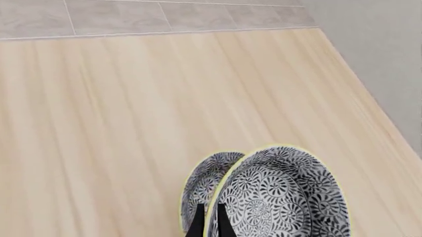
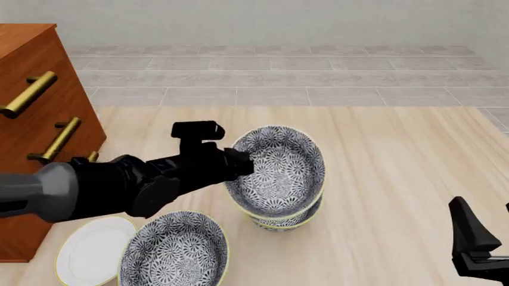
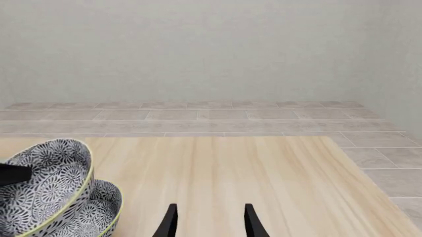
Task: Stack the bowl at the front on the bowl in the middle.
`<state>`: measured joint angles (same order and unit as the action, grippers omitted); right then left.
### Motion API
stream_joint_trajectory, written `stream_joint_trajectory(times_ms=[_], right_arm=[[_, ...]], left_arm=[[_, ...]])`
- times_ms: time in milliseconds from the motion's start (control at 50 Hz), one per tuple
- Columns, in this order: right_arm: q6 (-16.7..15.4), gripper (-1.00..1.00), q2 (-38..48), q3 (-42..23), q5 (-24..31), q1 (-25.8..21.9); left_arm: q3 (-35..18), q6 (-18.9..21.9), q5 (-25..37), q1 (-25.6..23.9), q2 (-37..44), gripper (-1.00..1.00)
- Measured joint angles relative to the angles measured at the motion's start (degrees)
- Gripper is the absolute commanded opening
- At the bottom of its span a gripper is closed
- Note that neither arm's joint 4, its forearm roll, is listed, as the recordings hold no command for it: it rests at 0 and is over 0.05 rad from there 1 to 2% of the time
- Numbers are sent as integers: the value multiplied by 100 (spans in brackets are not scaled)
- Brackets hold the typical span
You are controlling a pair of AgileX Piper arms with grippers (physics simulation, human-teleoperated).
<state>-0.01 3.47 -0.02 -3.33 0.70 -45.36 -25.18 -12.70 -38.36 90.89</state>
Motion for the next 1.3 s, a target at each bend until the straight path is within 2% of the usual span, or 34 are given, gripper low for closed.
stream_joint_trajectory(times_ms=[1300], right_arm=[[1, 100, 0, 0, 0, 0]], left_arm=[[-185, -53, -283, -110, 771, -100]])
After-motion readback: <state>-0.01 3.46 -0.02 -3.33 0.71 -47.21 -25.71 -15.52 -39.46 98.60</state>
